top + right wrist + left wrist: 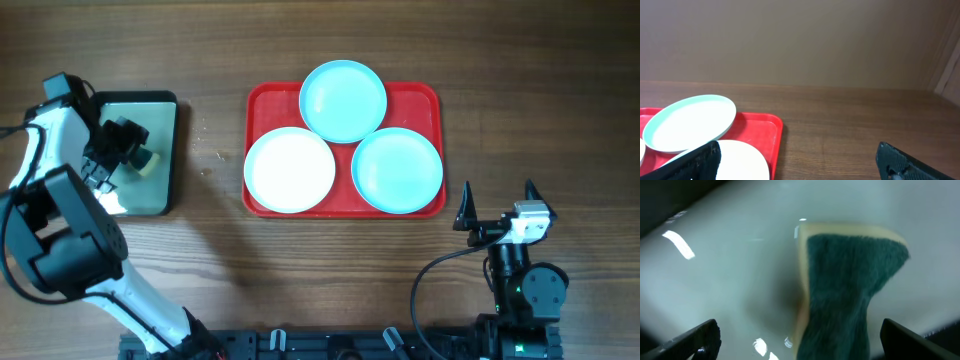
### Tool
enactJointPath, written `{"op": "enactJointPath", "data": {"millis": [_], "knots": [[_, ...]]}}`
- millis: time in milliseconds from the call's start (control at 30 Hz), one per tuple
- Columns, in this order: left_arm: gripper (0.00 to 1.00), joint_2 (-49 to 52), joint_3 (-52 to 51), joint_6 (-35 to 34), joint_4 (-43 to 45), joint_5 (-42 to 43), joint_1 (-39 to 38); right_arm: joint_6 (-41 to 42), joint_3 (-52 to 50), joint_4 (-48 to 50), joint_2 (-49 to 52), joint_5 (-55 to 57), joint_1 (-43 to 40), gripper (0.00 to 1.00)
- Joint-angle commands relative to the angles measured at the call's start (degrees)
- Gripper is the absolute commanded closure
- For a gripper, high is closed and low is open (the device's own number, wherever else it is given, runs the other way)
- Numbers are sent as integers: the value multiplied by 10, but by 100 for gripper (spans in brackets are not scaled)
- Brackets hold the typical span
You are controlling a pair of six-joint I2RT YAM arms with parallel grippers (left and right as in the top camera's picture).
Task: Clean dirty plates on tray and stack at the side
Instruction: 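Grasp the green-and-yellow sponge with the left gripper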
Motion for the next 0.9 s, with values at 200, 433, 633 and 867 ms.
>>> {"op": "enactJointPath", "data": {"millis": [200, 433, 633, 867], "knots": [[31, 40, 1, -6, 41, 21, 4, 10, -1, 1, -2, 6, -2, 0], [96, 40, -2, -6, 42, 21, 4, 10, -1, 1, -2, 6, -2, 0], [0, 40, -2, -6, 48, -14, 4, 10, -1, 1, -2, 6, -2, 0], [11, 40, -2, -6, 64, -80, 4, 10, -1, 1, -2, 6, -2, 0]]}}
